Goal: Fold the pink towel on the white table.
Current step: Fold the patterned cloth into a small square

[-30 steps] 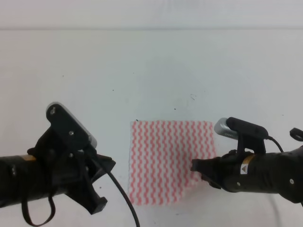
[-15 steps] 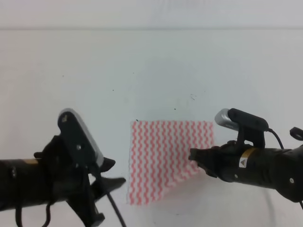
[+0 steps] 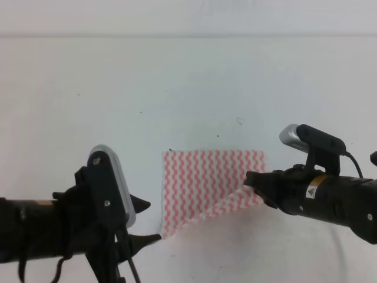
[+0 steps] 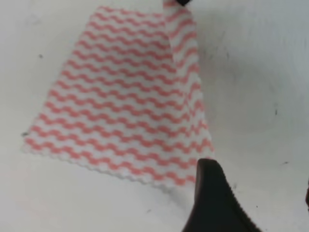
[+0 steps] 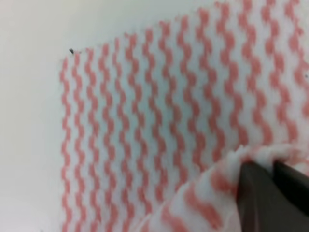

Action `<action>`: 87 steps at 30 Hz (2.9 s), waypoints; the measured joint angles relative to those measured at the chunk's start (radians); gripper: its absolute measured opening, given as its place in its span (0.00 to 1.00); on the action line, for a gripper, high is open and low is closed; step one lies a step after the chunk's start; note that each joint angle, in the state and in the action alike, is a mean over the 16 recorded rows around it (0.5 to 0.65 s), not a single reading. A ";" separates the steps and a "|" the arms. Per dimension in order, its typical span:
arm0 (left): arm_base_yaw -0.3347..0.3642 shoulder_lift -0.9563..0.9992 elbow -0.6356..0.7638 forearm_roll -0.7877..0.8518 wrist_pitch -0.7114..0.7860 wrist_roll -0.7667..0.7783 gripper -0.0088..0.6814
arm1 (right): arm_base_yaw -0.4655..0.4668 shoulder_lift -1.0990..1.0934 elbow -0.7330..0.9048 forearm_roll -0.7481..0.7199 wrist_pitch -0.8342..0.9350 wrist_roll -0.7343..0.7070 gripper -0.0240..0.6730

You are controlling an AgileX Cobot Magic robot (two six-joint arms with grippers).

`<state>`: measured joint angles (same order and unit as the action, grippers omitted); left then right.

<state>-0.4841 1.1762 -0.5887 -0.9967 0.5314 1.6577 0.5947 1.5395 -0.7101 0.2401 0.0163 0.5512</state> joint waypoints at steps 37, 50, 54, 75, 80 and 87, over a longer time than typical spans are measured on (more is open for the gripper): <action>-0.130 0.307 -0.002 -0.136 -0.218 0.306 0.54 | -0.003 0.045 0.000 -0.016 -0.024 -0.002 0.01; -0.130 0.349 -0.002 -0.150 -0.284 0.318 0.54 | -0.003 0.045 0.000 -0.023 -0.030 -0.002 0.01; -0.130 0.353 -0.002 -0.156 -0.298 0.325 0.54 | -0.003 0.045 0.000 -0.024 -0.031 -0.002 0.01; -0.130 0.360 -0.014 -0.188 -0.326 0.395 0.53 | -0.004 0.040 0.000 -0.028 -0.056 -0.017 0.01; -0.130 0.365 -0.021 -0.215 -0.330 0.407 0.53 | -0.004 0.040 0.000 -0.028 -0.057 -0.022 0.01; -0.130 0.390 -0.027 -0.247 -0.323 0.427 0.53 | -0.005 0.037 0.001 -0.029 -0.058 -0.027 0.01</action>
<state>-0.6144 1.5658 -0.6155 -1.2436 0.2088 2.0849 0.5895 1.5766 -0.7094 0.2108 -0.0414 0.5246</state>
